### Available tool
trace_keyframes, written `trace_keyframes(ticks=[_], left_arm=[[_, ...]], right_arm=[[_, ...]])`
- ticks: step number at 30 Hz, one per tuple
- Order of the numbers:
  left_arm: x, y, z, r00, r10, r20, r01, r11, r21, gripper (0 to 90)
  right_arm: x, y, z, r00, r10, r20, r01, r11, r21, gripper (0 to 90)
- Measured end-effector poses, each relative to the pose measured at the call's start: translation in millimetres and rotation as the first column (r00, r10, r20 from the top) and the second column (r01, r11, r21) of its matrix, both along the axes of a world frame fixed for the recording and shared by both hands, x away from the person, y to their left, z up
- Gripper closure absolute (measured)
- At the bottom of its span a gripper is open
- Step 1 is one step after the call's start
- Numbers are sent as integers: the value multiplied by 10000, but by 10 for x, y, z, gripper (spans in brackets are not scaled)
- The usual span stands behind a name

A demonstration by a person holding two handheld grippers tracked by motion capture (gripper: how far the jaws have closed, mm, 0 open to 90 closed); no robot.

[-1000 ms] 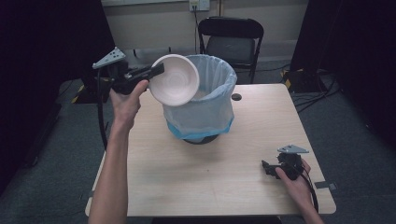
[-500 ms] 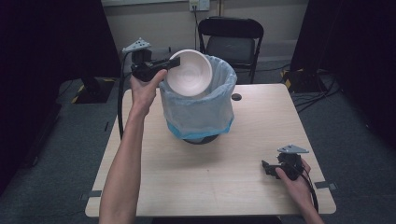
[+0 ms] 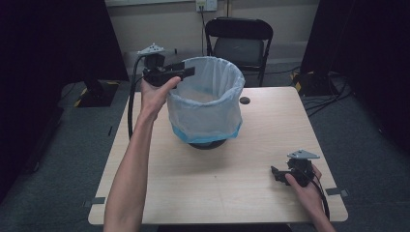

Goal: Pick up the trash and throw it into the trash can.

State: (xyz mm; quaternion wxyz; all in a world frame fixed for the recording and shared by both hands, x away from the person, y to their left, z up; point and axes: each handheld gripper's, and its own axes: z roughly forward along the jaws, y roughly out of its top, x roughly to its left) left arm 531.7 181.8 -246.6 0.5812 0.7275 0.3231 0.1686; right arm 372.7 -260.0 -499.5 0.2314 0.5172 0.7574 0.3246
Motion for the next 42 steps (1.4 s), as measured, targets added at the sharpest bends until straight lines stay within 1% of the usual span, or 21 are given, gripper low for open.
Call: trace_keyframes(ticks=[2,3,5,7,9,11,14,16,18,19,20,22,25,26,27,29,32,36,39,40,42], left_arm=[[-13,20,-13,10000,-47,-67,46,9999,-144,201],[-21,29,-20,9999,-78,-70,77,9998,-176,201],[-47,41,-21,10000,-64,-75,63,10000,-40,149],[-88,51,-12,10000,48,31,-49,9999,156,155],[-123,77,-4,10000,8,96,-8,10000,43,156],[-158,121,5,9999,-92,142,94,9998,-199,156],[-214,182,10,9996,-210,205,215,9995,-220,156],[-255,223,9,9997,-186,170,188,9998,-73,168],[-299,258,7,9998,-77,187,70,9993,364,178],[-322,283,4,9997,-6,242,-6,9988,489,178],[-344,317,-2,9997,-23,247,13,9991,423,178],[-413,422,-13,9993,4,376,-8,9999,105,171],[-461,478,-19,9991,137,403,-147,9996,236,163],[-489,511,-26,9988,296,378,-308,9990,327,163],[-517,546,-39,9984,424,384,-436,9986,313,164],[-567,624,-80,9988,380,310,-387,9990,222,161],[-655,739,-145,9984,537,182,-540,9985,135,159],[-795,868,-201,9979,620,205,-620,9981,17,186],[-897,929,-214,9956,929,119,-931,9955,194,192],[-931,949,-220,9953,962,121,-964,9951,207,196],[-999,994,-238,9962,853,146,-854,9963,48,197]], right_arm=[[0,0,0,10000,4,0,-4,10000,-3,108],[0,0,0,10000,4,0,-4,10000,-3,108],[0,0,0,10000,3,-1,-3,10000,-2,108],[0,0,0,10000,1,-3,-1,10000,0,108],[0,0,0,10000,3,-1,-3,10000,-3,108],[0,0,0,10000,-2,-1,2,10000,1,108],[0,0,0,10000,2,-2,-2,10000,-2,108],[0,0,0,10000,-4,-3,4,10000,5,108],[0,0,0,10000,-5,-2,5,10000,5,108],[0,0,0,10000,-3,-1,3,10000,4,108],[0,0,0,10000,-5,-3,5,10000,4,108],[0,0,0,10000,-4,-4,4,10000,5,108],[0,0,0,10000,-3,-3,3,10000,6,108],[0,0,0,10000,-1,-5,1,10000,4,108],[0,0,0,10000,0,-5,0,10000,2,108],[0,0,0,10000,1,-4,-1,10000,2,108],[0,0,0,10000,-3,-3,3,10000,5,108],[0,0,0,10000,-3,-4,3,10000,4,108],[0,0,0,10000,-3,-2,3,10000,5,108],[0,0,0,10000,-3,-2,3,10000,5,108],[0,0,0,10000,-4,-3,4,10000,5,108]])
